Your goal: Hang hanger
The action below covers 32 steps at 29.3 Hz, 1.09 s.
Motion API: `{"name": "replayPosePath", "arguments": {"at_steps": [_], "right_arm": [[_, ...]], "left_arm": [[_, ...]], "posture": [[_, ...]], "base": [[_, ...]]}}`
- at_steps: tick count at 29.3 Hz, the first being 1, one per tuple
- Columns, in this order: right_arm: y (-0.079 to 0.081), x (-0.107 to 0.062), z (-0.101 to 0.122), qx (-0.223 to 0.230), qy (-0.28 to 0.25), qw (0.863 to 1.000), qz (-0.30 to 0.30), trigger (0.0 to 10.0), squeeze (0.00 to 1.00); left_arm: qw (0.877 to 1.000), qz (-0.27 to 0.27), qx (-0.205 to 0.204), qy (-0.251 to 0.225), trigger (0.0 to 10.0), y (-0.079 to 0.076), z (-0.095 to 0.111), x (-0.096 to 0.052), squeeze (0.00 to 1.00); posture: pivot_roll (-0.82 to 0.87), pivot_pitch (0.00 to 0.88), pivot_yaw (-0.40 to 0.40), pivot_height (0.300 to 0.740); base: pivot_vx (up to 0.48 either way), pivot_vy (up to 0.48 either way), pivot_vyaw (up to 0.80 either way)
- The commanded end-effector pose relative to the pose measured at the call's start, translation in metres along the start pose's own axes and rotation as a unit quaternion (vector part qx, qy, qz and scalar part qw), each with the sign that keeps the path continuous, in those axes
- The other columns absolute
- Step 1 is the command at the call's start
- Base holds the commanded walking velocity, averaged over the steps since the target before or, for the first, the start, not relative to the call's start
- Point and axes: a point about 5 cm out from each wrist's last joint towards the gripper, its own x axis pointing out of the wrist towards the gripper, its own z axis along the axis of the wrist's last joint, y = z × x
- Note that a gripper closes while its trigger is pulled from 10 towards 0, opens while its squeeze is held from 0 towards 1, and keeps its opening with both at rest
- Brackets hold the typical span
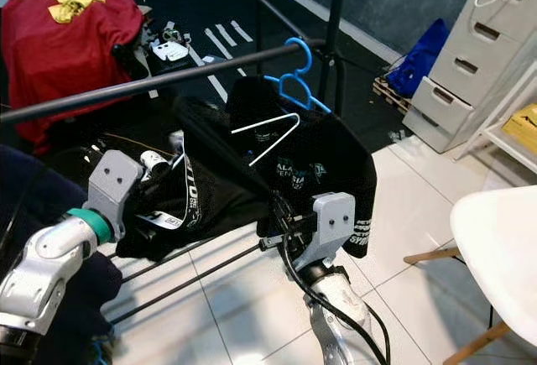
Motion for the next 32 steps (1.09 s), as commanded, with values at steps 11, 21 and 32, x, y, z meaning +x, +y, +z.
{"name": "replayPosePath", "arguments": {"at_steps": [11,21,32], "right_arm": [[-0.077,-0.019,-0.002,0.026,0.005,0.964,-0.265,0.0,0.0],[-0.065,-0.009,-0.013,0.011,0.034,0.967,-0.254,0.0,0.0],[-0.042,0.002,-0.011,-0.09,0.04,0.978,-0.183,10.0,0.0]], "left_arm": [[1.0,0.009,-0.007,-0.009,10.0,0.016,0.002,-0.013,0.0],[0.985,-0.153,0.073,-0.022,10.0,-0.02,0.008,-0.026,0.0],[0.984,-0.157,0.079,-0.02,10.0,-0.029,0.004,-0.023,0.0]], "posture": [[-0.23,0.187,0.096,0.74],[-0.22,0.194,0.102,0.74],[-0.22,0.194,0.098,0.74]], "base": [[0.0,0.0,0.0],[0.0,0.0,0.0],[0.0,0.0,0.0]]}}
